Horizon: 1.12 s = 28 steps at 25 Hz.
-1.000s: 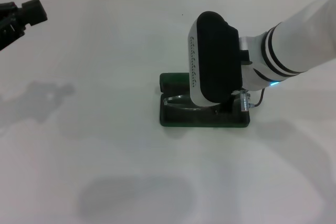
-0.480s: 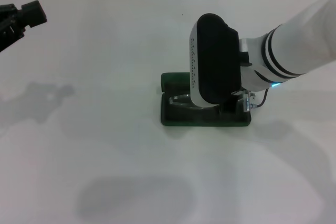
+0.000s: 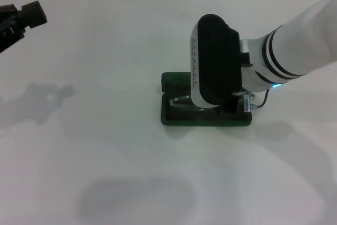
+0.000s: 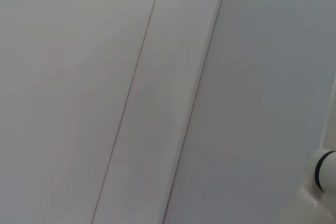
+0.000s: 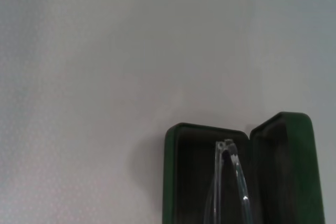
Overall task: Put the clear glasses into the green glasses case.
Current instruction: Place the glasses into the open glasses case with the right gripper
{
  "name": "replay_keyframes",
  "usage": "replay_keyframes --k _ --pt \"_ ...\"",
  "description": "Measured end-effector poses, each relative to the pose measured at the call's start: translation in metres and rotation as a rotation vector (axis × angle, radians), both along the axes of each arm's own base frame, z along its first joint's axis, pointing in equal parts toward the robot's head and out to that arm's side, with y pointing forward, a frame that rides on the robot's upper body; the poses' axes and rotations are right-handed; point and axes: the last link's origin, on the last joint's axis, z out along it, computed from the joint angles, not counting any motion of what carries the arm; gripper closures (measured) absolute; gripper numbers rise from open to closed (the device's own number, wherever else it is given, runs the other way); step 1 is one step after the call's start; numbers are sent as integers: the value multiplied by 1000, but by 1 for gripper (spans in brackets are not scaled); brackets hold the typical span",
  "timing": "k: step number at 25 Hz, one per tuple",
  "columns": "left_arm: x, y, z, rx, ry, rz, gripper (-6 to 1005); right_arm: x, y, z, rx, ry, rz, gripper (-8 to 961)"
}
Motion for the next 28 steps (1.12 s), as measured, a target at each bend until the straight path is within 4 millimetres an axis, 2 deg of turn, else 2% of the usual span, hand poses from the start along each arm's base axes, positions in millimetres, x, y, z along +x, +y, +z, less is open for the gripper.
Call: replay_keyframes --k 5,15,28 --pt "0 0 0 -1 -2 -1 949 0 0 0 0 -1 1 828" --pt "1 0 1 1 -1 -5 949 -2 -2 0 -9 -3 2 819" --pt "0 0 2 3 2 -4 948 -13 -12 2 -19 21 27 819"
